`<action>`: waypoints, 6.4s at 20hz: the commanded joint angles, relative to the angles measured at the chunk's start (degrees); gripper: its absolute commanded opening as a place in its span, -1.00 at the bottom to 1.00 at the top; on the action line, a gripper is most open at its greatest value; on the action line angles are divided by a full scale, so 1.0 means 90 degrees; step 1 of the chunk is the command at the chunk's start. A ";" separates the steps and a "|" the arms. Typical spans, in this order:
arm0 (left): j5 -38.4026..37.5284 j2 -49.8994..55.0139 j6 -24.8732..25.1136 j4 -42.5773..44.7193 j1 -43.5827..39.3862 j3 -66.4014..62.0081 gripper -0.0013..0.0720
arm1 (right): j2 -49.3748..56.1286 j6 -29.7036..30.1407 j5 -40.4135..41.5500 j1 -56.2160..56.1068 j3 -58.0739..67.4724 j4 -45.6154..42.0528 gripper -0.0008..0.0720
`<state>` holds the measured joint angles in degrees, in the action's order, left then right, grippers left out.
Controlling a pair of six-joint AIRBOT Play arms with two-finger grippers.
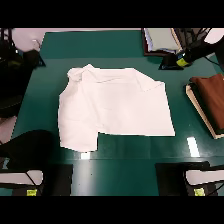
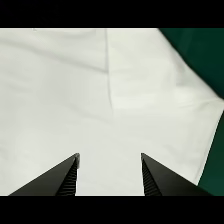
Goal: Fold the shirts.
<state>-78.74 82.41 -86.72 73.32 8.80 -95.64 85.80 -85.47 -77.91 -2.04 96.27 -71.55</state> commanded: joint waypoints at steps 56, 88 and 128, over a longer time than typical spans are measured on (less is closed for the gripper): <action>0.1945 -0.4427 0.0124 -0.0867 -0.0537 -0.2042 -0.91 | -0.4942 0.0950 0.1061 0.2142 0.0559 0.1200 -0.93; 0.0466 0.1226 0.0755 -0.0486 -0.0537 0.0073 -0.91 | 0.0549 0.0051 0.0163 0.0952 -0.0333 -0.0248 -0.93; 0.1428 -0.3640 0.0206 -0.1666 -0.0622 0.7140 -0.91 | -0.2878 0.0466 -0.0238 0.2465 -0.4767 -0.0238 0.26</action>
<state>-65.06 49.69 -85.67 58.59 3.18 -28.75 59.92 -82.72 -75.16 15.31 57.56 -73.43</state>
